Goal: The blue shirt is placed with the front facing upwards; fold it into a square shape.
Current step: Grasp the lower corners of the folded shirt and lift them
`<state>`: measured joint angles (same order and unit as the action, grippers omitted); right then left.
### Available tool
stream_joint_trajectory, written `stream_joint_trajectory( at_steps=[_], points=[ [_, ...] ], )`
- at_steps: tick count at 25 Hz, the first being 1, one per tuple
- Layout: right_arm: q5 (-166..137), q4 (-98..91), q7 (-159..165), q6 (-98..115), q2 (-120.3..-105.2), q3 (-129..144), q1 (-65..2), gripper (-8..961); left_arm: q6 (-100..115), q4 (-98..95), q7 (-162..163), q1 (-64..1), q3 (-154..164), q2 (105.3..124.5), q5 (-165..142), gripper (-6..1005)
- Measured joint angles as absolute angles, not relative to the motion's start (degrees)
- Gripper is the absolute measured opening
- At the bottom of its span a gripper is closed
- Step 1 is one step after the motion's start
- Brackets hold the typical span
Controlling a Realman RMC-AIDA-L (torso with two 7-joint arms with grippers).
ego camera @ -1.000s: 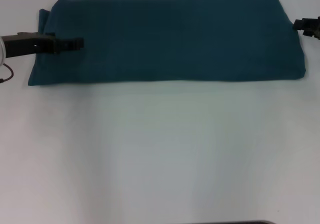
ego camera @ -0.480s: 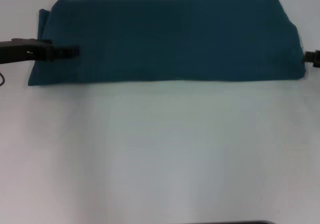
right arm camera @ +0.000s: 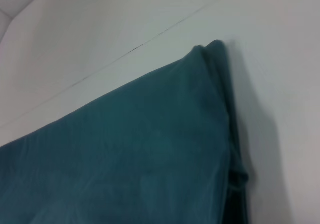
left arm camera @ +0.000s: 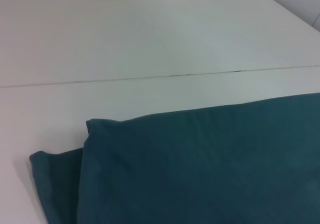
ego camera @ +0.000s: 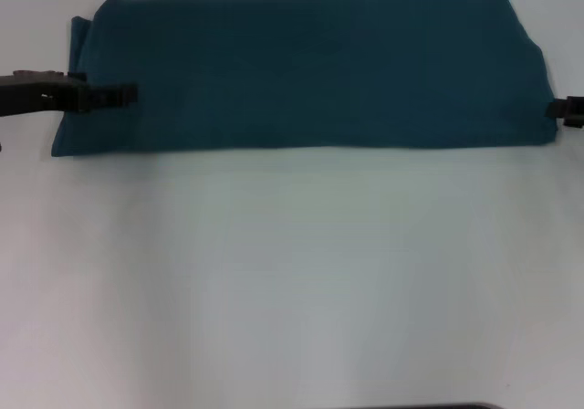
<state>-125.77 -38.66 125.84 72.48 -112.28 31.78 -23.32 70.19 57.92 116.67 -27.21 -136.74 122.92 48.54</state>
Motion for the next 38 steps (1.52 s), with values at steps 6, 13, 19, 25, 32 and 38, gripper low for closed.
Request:
stream_joint_trajectory(
  at_steps=[6, 13, 19, 25, 32, 38],
  points=[
    [-128.24, -35.02, 125.69, 69.69, -112.23, 31.82, -26.07, 464, 70.14, 57.66, 116.59, -27.31, -136.76, 122.85, 48.06, 920],
    [-128.35, -34.66, 124.98, 69.72, -112.11, 31.7, -26.7, 362, 70.17, 57.87, 116.71, -27.16, -136.81, 122.94, 47.95, 920],
    [-128.34, -34.1, 122.9, 70.87, -112.08, 31.82, -27.31, 245, 70.71, 57.94, 116.89, -26.34, -137.2, 122.74, 47.81, 920],
    [-128.23, -34.06, 122.75, 70.89, -112.13, 31.42, -27.46, 121, 72.17, 57.89, 120.4, -25.6, -137.28, 121.62, 46.08, 920],
    [-128.23, -34.01, 122.76, 70.6, -112.14, 31.28, -27.43, 14, 74.07, 55.64, 127.03, -26.03, -137.32, 118.69, 45.42, 921],
    [-128.35, -34.01, 122.73, 70.25, -112.14, 31.29, -27.49, 14, 72.7, 52.33, 129.57, -27.72, -137.29, 117.63, 44.26, 921]
  ],
)
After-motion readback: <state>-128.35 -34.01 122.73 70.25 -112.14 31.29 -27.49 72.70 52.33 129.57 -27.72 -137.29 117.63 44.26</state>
